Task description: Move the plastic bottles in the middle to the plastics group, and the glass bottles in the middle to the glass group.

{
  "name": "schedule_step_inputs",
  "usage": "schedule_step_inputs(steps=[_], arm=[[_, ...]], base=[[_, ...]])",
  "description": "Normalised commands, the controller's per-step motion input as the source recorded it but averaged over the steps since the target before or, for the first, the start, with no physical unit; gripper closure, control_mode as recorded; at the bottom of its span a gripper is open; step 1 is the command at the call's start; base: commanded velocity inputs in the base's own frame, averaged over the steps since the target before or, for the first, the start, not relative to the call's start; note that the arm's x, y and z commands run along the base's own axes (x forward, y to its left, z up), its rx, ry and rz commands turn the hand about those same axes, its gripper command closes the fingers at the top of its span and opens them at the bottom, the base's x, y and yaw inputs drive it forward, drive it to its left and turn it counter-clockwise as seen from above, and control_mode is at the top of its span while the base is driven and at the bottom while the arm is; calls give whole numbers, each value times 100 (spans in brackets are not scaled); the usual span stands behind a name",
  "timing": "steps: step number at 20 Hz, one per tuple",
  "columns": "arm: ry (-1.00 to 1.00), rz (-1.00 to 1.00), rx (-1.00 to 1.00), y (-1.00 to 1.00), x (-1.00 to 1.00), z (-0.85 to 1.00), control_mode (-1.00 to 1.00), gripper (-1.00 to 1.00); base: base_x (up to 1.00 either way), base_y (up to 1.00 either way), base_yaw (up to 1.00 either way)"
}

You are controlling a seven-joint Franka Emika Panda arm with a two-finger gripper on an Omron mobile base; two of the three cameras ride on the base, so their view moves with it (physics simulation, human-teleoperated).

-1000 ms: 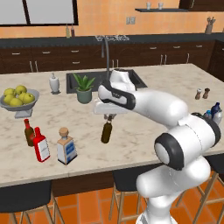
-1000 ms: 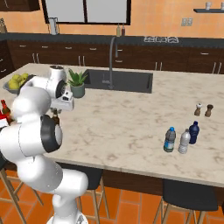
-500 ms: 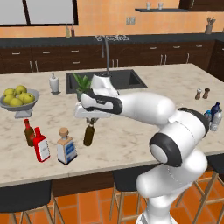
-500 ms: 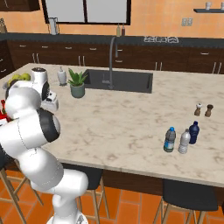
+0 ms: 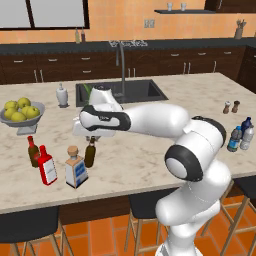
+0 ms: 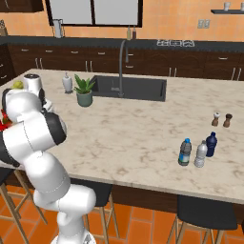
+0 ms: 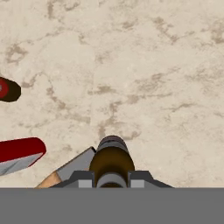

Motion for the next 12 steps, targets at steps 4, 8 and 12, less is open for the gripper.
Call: schedule_step_inputs(steps=[4,8,12], arm=[[0,-13,0,20,6,-29,-100,100],[-1,-13,0,18,3,-35,-100,100],[-5,-13,0,9,2,-32,-100,100]], base=[[0,0,0],[0,0,0],[0,0,0]])
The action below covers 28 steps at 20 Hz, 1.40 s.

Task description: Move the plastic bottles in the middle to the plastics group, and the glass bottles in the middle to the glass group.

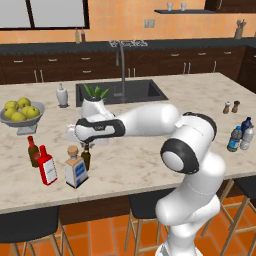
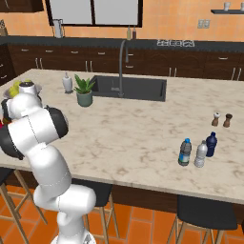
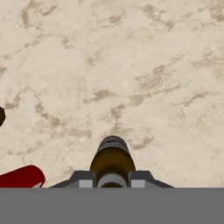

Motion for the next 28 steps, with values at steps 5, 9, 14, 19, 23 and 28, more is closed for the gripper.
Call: schedule_step_inputs(steps=[5,9,14,19,23,28], arm=[[-2,-15,-1,6,0,-33,-100,100],[-1,-13,0,5,1,-30,-100,100],[0,-10,0,-3,0,-29,-100,-100],[-1,-4,0,-10,-1,3,-100,-100],[-3,-1,0,-27,-10,25,-100,-100],[-1,-3,0,-52,-1,22,-100,-100]], base=[[0,0,0],[0,0,0],[0,0,0],[0,0,0],[0,0,0],[0,0,0]])
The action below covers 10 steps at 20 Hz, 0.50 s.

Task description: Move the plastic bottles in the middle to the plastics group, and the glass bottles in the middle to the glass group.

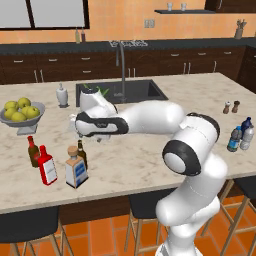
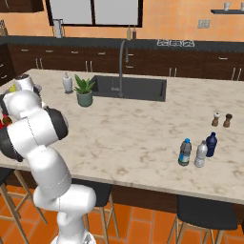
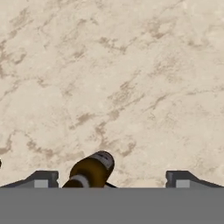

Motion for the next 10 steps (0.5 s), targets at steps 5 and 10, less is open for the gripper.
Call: schedule_step_inputs(steps=[5,10], arm=[[0,-1,0,-81,-5,11,-100,-100],[0,15,0,-91,-41,0,-100,-100]], base=[[0,0,0],[0,0,0]])
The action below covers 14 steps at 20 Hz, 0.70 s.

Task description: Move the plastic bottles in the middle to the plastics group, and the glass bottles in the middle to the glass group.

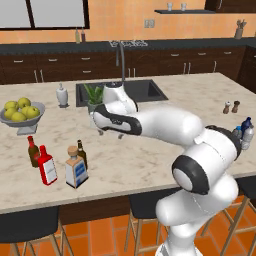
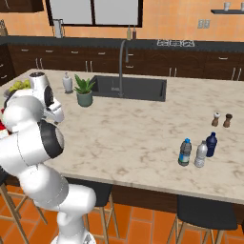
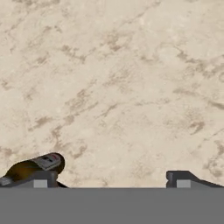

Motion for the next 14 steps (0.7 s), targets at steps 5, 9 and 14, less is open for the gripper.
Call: schedule_step_inputs(steps=[5,9,14], arm=[[0,42,-6,-68,-84,0,-100,-100],[0,39,-17,-49,-99,3,-100,-100],[-2,38,-29,-41,-100,9,-100,-100]], base=[[0,0,0],[0,0,0],[0,0,0]])
